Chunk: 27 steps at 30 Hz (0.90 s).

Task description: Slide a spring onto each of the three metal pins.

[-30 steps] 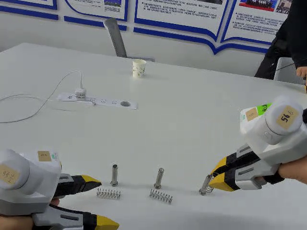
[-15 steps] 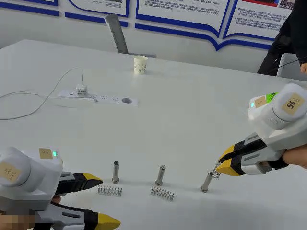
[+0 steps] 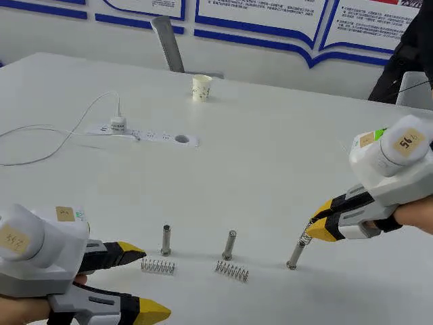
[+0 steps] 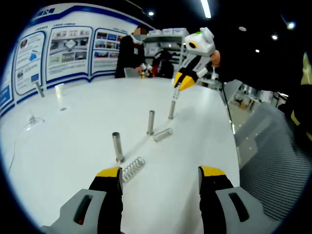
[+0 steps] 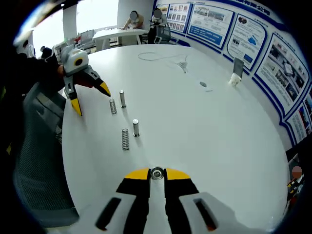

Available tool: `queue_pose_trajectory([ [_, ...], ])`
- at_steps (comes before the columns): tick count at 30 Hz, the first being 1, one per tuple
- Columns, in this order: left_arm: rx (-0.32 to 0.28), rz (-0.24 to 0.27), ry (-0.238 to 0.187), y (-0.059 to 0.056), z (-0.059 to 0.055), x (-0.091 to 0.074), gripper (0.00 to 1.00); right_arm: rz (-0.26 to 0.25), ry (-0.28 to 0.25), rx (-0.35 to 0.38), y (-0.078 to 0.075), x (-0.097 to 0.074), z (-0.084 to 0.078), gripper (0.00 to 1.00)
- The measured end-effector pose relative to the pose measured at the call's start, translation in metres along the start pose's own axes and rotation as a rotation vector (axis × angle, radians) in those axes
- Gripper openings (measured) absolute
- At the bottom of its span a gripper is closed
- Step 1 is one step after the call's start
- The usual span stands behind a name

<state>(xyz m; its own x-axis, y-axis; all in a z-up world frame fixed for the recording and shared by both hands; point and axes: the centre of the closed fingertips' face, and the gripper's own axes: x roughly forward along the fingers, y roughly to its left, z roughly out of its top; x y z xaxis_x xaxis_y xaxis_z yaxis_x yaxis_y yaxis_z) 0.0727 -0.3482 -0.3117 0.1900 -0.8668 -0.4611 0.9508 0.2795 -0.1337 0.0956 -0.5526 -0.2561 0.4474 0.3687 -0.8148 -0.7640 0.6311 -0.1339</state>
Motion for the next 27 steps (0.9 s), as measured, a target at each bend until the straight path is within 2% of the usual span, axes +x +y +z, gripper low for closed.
queue_pose_trajectory([
  [12,-0.006,0.003,-0.001,0.001,-0.001,-0.001,0.64,0.016,0.016,0.015,-0.002,0.009,-0.005,0.12],
  [27,-0.011,0.005,0.005,0.001,-0.002,0.000,0.63,0.025,0.031,0.067,-0.003,0.031,-0.022,0.12],
])
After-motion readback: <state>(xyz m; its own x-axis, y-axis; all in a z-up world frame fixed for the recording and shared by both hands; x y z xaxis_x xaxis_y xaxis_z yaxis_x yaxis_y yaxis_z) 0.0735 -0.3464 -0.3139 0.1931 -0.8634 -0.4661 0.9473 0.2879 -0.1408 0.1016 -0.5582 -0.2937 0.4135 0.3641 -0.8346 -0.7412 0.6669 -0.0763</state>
